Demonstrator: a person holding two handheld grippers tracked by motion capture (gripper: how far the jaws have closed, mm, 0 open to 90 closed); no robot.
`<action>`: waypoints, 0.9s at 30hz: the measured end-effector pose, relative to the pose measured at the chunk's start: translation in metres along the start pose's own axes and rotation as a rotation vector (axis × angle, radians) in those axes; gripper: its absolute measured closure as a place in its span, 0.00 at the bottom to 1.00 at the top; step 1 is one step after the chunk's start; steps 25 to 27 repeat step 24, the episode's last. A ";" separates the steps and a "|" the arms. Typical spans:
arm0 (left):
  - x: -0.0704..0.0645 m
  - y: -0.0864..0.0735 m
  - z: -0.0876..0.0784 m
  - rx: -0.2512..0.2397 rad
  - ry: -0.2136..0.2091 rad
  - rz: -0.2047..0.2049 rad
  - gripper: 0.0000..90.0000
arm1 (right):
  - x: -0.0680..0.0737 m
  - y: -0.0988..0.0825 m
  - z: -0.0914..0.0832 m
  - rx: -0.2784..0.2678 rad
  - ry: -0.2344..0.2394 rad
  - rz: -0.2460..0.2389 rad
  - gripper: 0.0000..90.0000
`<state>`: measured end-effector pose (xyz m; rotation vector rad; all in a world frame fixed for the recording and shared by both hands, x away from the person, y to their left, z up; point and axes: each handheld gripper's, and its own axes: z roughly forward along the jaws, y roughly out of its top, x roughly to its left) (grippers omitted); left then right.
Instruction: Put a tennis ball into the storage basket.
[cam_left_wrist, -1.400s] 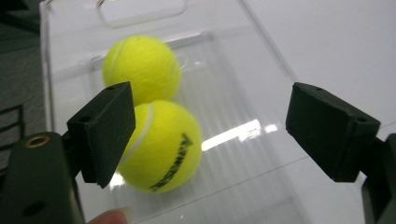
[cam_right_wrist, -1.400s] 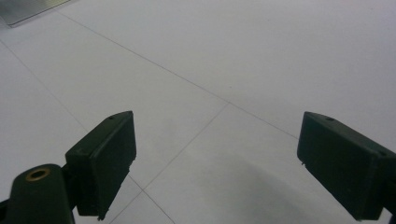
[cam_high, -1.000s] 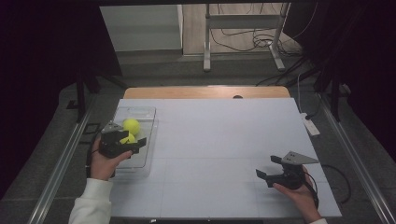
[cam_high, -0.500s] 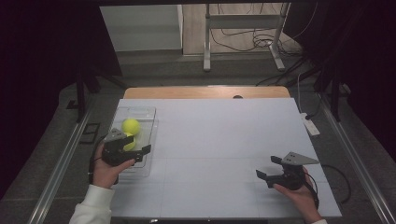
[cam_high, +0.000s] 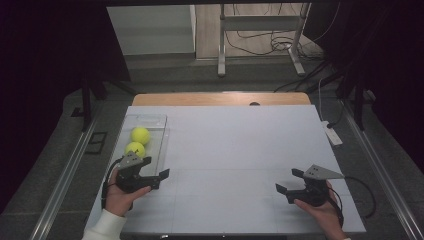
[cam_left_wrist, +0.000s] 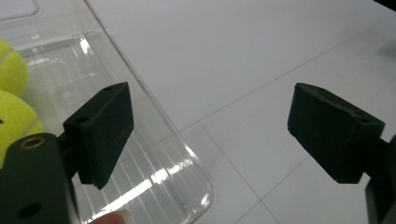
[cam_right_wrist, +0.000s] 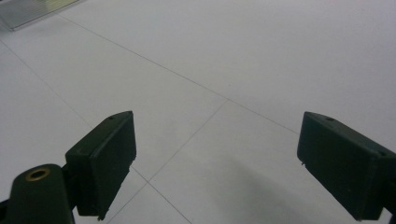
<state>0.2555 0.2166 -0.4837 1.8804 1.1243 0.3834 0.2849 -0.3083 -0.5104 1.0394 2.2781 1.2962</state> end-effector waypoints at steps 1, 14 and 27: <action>-0.001 -0.001 0.000 0.002 -0.001 0.004 0.17 | 0.000 0.000 0.000 -0.003 0.003 0.000 0.14; -0.004 -0.007 0.003 0.015 -0.008 0.012 0.17 | 0.001 0.001 -0.001 -0.010 0.014 -0.003 0.14; -0.004 -0.006 0.006 0.021 -0.005 0.022 0.17 | -0.002 0.000 0.000 -0.016 0.022 0.013 0.14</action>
